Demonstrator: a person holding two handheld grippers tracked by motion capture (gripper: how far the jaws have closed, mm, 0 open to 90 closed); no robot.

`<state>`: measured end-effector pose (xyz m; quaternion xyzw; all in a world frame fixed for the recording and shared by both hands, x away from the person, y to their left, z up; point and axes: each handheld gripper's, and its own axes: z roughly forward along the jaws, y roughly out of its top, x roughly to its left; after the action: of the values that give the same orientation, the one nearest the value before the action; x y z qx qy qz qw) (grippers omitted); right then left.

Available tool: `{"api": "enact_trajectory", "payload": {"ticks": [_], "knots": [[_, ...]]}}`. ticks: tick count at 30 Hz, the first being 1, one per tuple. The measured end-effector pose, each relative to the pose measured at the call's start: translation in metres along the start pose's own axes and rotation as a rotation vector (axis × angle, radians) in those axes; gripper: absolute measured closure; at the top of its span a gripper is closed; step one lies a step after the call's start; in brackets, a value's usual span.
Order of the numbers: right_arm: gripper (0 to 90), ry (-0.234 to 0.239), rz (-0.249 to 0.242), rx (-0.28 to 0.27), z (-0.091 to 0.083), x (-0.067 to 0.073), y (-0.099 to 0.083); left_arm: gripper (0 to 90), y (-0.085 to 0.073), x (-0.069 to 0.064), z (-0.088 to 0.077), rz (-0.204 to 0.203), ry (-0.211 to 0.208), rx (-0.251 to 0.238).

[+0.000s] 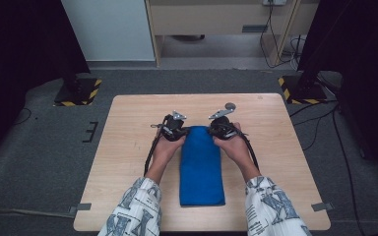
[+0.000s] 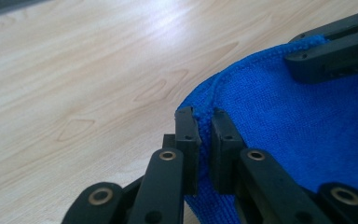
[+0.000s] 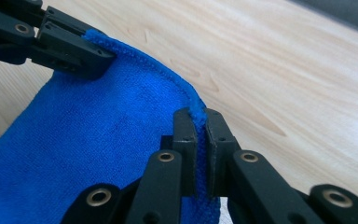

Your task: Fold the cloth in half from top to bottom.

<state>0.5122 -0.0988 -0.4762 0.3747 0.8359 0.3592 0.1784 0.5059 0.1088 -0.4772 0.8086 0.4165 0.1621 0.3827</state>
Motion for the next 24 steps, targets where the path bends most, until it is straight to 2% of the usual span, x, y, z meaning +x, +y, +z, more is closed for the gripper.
{"api": "enact_trajectory", "payload": {"ticks": [5,15,18,24], "knots": [[85.3,0.003,0.012,-0.034,-0.011,0.001,0.004,83.8,0.004,-0.002,-0.008,0.005,0.007,-0.023],[85.1,0.006,0.026,-0.063,-0.020,-0.002,0.013,84.0,0.019,0.000,-0.020,0.032,0.006,-0.056],[85.1,0.007,0.019,-0.070,-0.024,-0.003,0.016,83.9,0.021,0.002,-0.022,0.018,0.001,-0.065],[85.1,-0.004,0.009,-0.075,-0.027,-0.005,0.022,84.1,0.031,0.002,-0.025,0.028,0.009,-0.075]]}}
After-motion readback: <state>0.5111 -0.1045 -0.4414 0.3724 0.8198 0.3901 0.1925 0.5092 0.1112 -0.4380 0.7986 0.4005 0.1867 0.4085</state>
